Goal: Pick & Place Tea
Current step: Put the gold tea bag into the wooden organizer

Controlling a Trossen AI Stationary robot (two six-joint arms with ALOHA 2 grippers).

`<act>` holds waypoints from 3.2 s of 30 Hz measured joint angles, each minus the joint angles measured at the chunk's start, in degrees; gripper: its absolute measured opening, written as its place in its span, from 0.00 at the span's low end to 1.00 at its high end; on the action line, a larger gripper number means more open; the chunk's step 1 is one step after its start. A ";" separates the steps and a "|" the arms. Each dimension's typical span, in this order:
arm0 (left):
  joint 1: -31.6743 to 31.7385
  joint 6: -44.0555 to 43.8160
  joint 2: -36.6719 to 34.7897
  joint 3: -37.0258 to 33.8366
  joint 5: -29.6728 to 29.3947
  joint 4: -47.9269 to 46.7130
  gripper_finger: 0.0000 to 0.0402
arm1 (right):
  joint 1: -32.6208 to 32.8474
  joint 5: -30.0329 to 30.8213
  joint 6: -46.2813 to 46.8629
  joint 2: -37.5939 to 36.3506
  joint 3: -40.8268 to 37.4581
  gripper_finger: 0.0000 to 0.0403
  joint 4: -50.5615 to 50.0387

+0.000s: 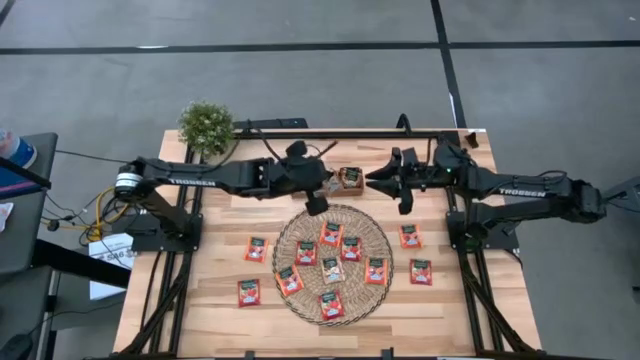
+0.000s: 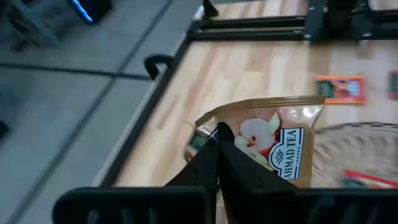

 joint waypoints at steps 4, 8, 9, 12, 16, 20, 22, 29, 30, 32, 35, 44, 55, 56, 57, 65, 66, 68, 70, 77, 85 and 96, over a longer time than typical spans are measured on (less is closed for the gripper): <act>-1.27 6.18 1.74 0.00 -4.49 5.09 0.00 | -1.34 -1.81 0.02 3.56 2.68 0.37 -2.17; -1.76 10.81 2.16 0.00 -6.36 6.86 0.00 | -1.48 -2.28 -0.46 8.32 5.10 0.45 -2.79; -1.77 11.08 2.14 0.02 -6.81 6.87 0.00 | -1.71 -2.42 -0.46 9.30 5.80 0.46 -2.66; -1.92 13.74 2.14 0.02 -10.03 6.68 0.00 | -2.51 -2.33 -0.45 12.55 7.87 0.50 -3.13; -2.25 16.20 2.12 0.02 -11.43 5.99 0.00 | -3.78 -2.08 -0.48 15.99 11.12 0.51 -3.01; -2.36 16.29 2.12 0.02 -11.46 4.97 0.00 | -4.44 -2.64 -1.60 19.28 14.28 0.51 -4.06; -2.36 16.29 2.12 0.02 -11.48 3.90 0.00 | -4.40 -2.95 -1.99 20.55 15.93 0.51 -5.02; -2.34 16.31 2.12 0.02 -11.50 2.56 0.00 | -4.18 -2.97 -2.06 24.42 19.47 0.49 -7.12; -2.34 16.31 2.12 0.02 -11.50 2.50 0.00 | -4.18 -2.99 -1.99 24.68 19.65 0.48 -7.07; -2.34 16.31 2.12 0.02 -11.50 2.13 0.00 | -4.18 -2.99 -1.94 25.14 19.93 0.47 -7.19; -2.34 16.31 2.11 0.02 -11.50 1.80 0.00 | -4.18 -2.95 -1.53 25.09 19.93 0.45 -7.07; -2.10 16.31 2.10 0.02 -11.50 1.69 0.00 | -4.18 -2.93 -1.51 25.09 19.93 0.24 -8.56; -2.10 16.29 2.03 0.02 -11.51 1.63 0.00 | -4.20 -2.71 -2.34 25.09 19.93 0.01 -8.65; -2.10 16.29 2.03 0.02 -11.50 1.62 0.00 | -4.18 -2.47 -2.40 25.09 19.93 0.01 -8.65; -2.10 16.29 2.03 0.02 -11.50 1.61 0.00 | -4.18 -2.12 -2.40 25.09 19.93 0.01 -8.67; -2.10 16.22 2.03 0.02 -12.25 1.65 0.00 | -4.21 0.61 -3.06 25.04 19.93 0.00 -8.91; -2.09 16.24 2.03 0.02 -12.32 1.67 0.00 | -4.27 0.87 -3.06 25.04 19.93 0.00 -8.89; -2.08 16.20 2.03 0.02 -12.42 1.69 0.00 | -4.29 1.45 -3.05 25.04 19.93 0.00 -8.84; -2.08 16.24 2.03 0.02 -12.48 1.68 0.00 | -4.29 1.60 -3.04 25.04 19.93 0.00 -8.88; -2.08 16.25 2.03 0.02 -13.97 1.72 0.00 | -4.30 3.28 -3.02 25.02 19.93 0.00 -8.87; -2.08 16.26 2.03 0.04 -14.49 1.72 0.04 | -4.51 4.94 -2.93 25.02 19.93 0.00 -9.43; -2.08 16.51 2.03 0.07 -26.95 1.51 0.29 | -5.17 8.68 -3.39 25.03 19.89 0.00 -11.15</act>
